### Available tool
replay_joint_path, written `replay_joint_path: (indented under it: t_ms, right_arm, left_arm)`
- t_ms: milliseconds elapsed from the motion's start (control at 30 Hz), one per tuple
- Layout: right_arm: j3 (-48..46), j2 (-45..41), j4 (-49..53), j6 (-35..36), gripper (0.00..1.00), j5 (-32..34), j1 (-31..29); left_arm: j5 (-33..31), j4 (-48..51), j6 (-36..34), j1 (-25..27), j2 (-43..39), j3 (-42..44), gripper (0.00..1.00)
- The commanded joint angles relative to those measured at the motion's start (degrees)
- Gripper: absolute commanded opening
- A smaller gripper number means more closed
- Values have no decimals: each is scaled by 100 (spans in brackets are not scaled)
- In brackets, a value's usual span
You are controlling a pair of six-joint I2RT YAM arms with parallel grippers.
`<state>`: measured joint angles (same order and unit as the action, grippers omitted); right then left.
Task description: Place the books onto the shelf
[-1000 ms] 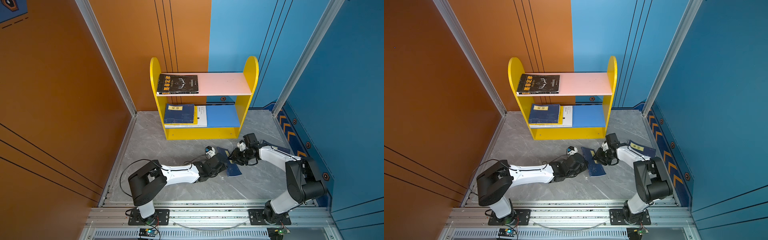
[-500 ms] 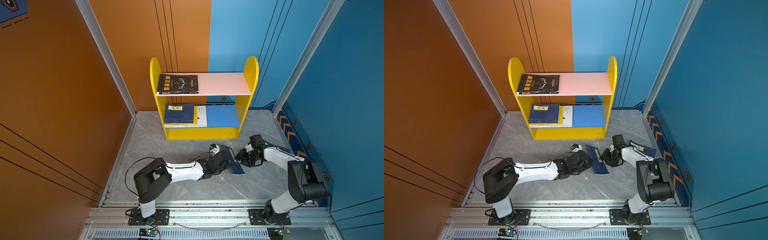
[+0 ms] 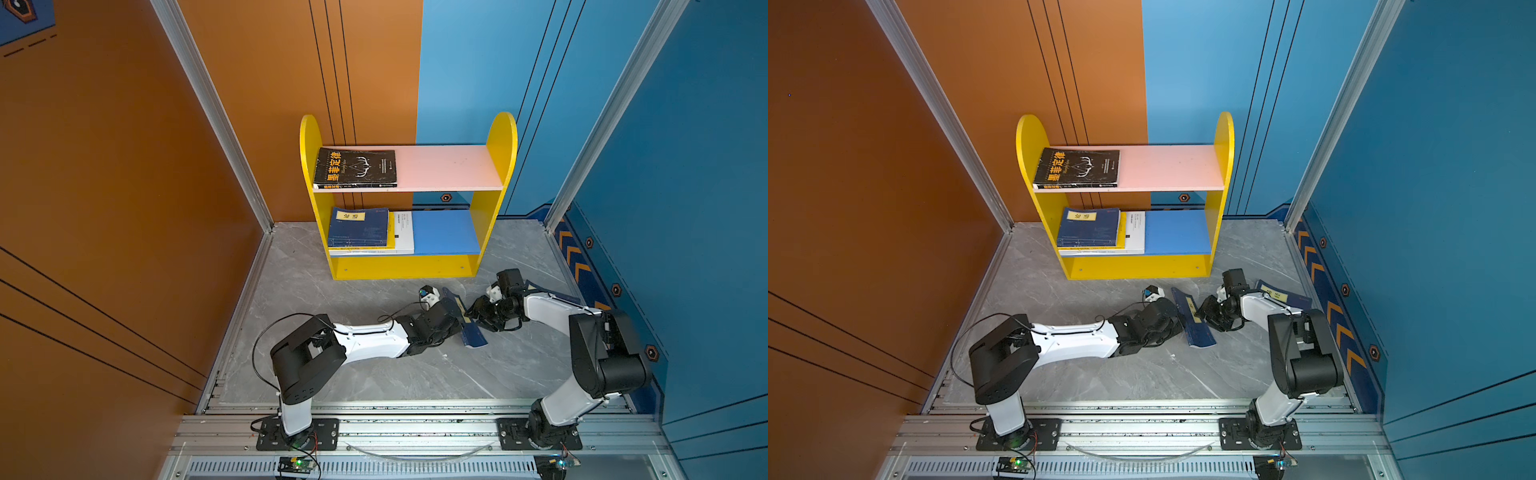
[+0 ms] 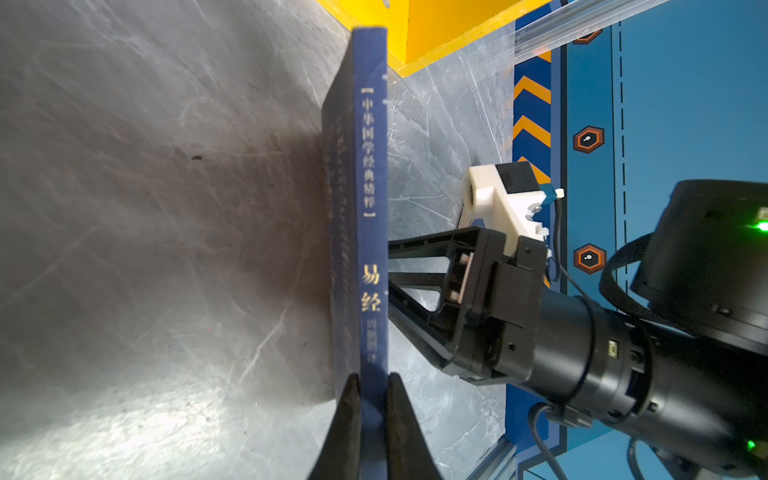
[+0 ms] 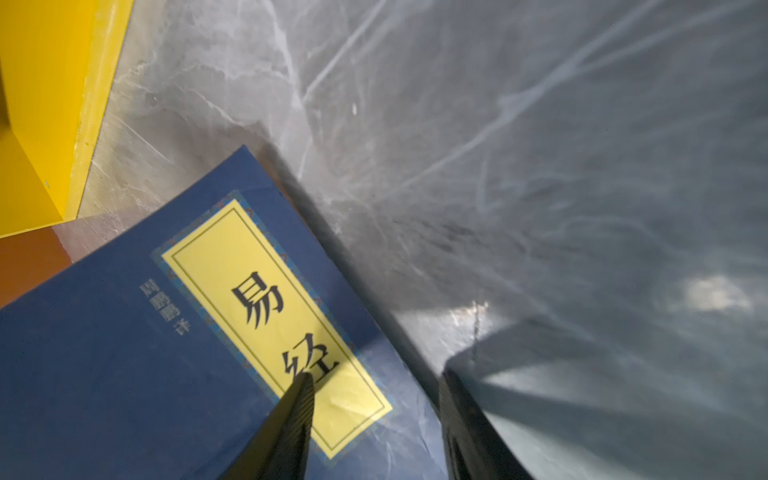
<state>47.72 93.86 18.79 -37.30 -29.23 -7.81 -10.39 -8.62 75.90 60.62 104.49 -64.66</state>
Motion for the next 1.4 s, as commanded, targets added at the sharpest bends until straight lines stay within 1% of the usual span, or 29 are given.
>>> replay_joint_path:
  t_ms: [0,200,600,667,767,800,867,933,967,1033,1100,1167,1267,1367]
  right_arm:
    - [-150,407,152,3,51,-124,-194]
    - [-144,440,135,12,50,-166,-208]
    - [-112,411,142,38,49,-188,-199]
    - [-98,409,167,49,49,-188,-184]
    - [-79,361,185,43,49,-231,-139]
    - [-62,329,186,41,49,-295,-105]
    - [-16,193,119,4,50,-550,62]
    - [35,-120,-18,-81,52,-785,239]
    - [116,-319,3,-76,54,-871,324]
    - [350,-675,227,-11,64,-918,447]
    - [578,-1014,432,-17,69,-902,553]
    - [610,-1286,345,-288,75,-912,625]
    - [554,-1679,26,-714,84,-952,642]
    - [619,-1949,-177,-1041,88,-1032,598]
  left_arm:
    - [226,-54,-76,-6,221,-150,10]
    - [266,-49,-49,-45,239,-137,20]
    - [532,248,-67,-170,457,-453,33]
    - [547,260,-59,-181,485,-478,30]
    - [534,291,-71,-198,457,-484,18]
    - [521,314,-88,-209,424,-470,15]
    - [463,365,-151,-214,327,-434,13]
    - [409,435,-237,-220,183,-380,10]
    - [402,457,-288,-202,81,-350,8]
    - [376,463,-392,-191,-151,-255,6]
    - [329,482,-523,-155,-439,-148,5]
    - [288,484,-591,-131,-744,-35,3]
    - [230,363,-756,-114,-1278,198,3]
    - [106,390,-966,-124,-1860,363,3]
